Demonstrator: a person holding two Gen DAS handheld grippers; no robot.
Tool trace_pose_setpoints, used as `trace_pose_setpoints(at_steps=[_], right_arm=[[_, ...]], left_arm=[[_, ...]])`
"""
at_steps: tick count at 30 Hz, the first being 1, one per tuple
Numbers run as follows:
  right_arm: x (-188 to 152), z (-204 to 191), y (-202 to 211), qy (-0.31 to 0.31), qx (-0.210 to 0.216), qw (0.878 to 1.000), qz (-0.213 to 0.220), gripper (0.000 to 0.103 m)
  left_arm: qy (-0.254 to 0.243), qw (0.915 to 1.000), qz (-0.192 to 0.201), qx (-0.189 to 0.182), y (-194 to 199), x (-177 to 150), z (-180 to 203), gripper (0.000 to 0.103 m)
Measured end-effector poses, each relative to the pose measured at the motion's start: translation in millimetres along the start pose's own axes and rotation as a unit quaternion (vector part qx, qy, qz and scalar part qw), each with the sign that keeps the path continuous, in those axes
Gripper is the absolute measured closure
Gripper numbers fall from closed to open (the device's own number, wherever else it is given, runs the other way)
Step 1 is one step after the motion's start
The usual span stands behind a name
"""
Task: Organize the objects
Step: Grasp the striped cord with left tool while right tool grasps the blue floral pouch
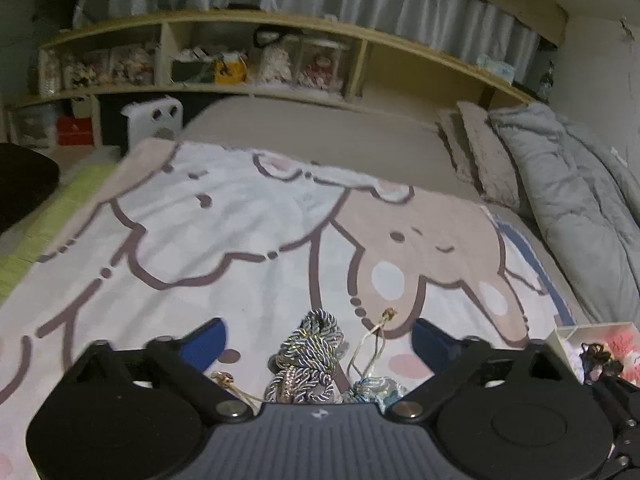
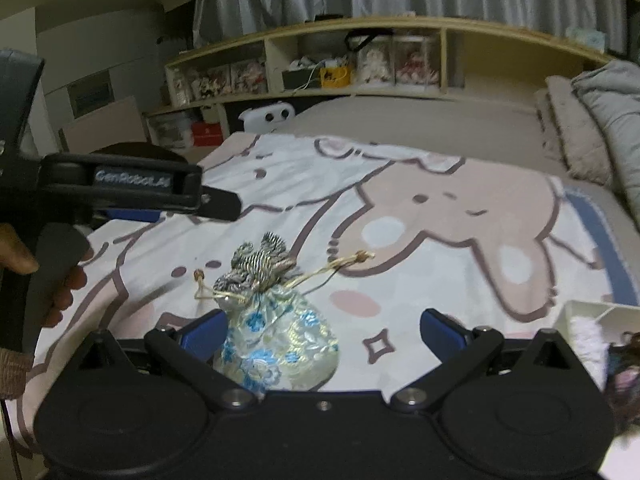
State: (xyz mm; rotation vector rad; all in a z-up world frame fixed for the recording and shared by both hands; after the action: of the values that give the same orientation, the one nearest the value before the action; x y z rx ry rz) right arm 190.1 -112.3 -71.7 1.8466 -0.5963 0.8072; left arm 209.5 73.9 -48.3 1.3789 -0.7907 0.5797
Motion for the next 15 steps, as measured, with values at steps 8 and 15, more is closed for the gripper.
trace_pose_setpoints(at_steps=[8,15], right_arm=[[-15.3,5.9,-42.0,-0.006,0.043,0.998,-0.056,0.000],[-24.4,-0.1,-64.8,0.019,0.081,0.992,-0.090,0.000]], left_arm=[[-0.006,0.9973,-0.057,-0.046,-48.5,-14.6,-6.2,0.022],[-0.011,0.9949,-0.084,-0.055,-74.7,-24.1,-12.2,0.026]])
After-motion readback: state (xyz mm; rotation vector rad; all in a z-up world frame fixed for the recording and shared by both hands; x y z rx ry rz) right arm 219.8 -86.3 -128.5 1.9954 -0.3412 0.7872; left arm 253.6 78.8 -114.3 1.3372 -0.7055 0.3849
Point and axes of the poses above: each gripper's, at about its wrist camera, not at the fingertips, and y roughly against the way its jaws point, z to its right, x to its top, the point moved 3 cm from there along -y, roughly the way its jaws point, and after that the axes turned 13 degrees about -y, right-handed, at the moved point
